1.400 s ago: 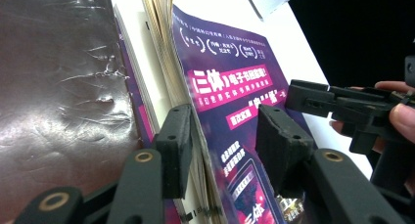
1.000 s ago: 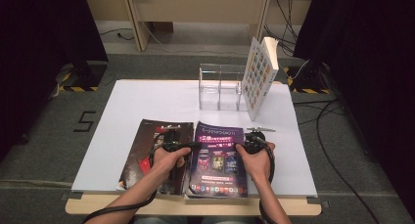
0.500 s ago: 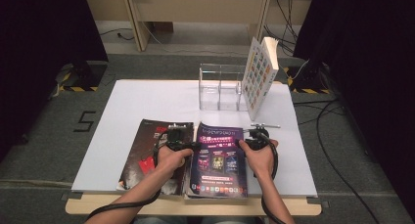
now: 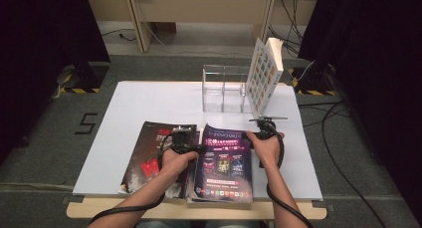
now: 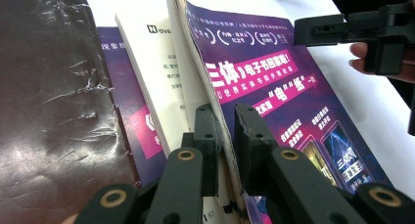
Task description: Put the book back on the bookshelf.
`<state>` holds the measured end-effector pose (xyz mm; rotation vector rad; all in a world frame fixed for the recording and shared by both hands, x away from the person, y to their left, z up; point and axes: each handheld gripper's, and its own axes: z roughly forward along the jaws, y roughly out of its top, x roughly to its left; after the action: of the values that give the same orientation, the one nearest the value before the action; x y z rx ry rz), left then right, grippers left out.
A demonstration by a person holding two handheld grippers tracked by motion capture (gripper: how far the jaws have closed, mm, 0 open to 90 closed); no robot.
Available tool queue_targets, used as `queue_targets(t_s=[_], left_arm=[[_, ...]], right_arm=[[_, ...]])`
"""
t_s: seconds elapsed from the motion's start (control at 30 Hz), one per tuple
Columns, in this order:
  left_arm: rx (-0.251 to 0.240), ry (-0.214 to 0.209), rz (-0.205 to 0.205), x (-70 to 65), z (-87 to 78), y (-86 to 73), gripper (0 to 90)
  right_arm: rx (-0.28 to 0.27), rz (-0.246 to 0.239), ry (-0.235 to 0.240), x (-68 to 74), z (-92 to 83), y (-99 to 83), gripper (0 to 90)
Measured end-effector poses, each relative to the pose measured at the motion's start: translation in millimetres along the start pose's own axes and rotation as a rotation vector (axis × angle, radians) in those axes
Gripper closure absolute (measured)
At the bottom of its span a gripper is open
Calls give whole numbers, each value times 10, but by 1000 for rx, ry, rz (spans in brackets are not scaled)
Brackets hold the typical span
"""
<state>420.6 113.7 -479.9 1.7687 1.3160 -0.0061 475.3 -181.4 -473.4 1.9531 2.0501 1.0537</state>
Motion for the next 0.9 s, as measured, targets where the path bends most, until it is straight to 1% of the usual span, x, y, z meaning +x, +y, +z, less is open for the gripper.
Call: queue_targets(t_s=[0.03, 0.07, 0.1, 0.13, 0.2, 0.27, 0.3, 0.37, 0.4, 0.47, 0.57, 0.67, 0.7, 0.8, 0.9], left_arm=[[3, -12, -9, -9, 6, -7, 800], [6, -19, -7, -21, 11, -15, 800], [6, -19, -7, -21, 11, -15, 800], [7, -18, 2, -48, 21, -26, 800], [8, -18, 2, -50, 21, -23, 799], [10, -25, -9, -36, 20, -23, 798], [9, -25, -8, -35, 20, -24, 798], [10, -18, 3, -47, 23, -22, 798], [10, -18, 3, -47, 23, -22, 799], [13, -11, 6, -55, 25, -19, 799], [15, -7, 9, -60, 28, -16, 800], [19, -5, 12, -64, 30, -10, 800], [19, -5, 12, -64, 30, -10, 799], [25, -3, 16, -68, 32, -3, 799], [28, -3, 16, -69, 33, 1, 799]], right_arm=[[5, 7, 3, -7, 8, 2, 494], [9, 12, 8, -15, 12, 9, 492], [8, 16, 14, -19, 13, 16, 492], [9, 13, 15, -23, 16, 23, 491], [15, 12, 12, -23, 14, 28, 492], [16, 11, 12, -23, 15, 28, 492], [15, 12, 16, -30, 16, 29, 493], [20, 27, 16, -34, 17, 32, 500], [21, 23, 17, -40, 20, 35, 500], [24, 32, 12, -42, 19, 37, 530], [24, 43, 11, -45, 18, 40, 543], [24, 75, 15, -68, 14, 44, 585], [30, 92, 17, -76, 8, 47, 598], [50, 124, 20, -96, -12, 62, 639], [57, 128, 23, -106, -22, 70, 653]])
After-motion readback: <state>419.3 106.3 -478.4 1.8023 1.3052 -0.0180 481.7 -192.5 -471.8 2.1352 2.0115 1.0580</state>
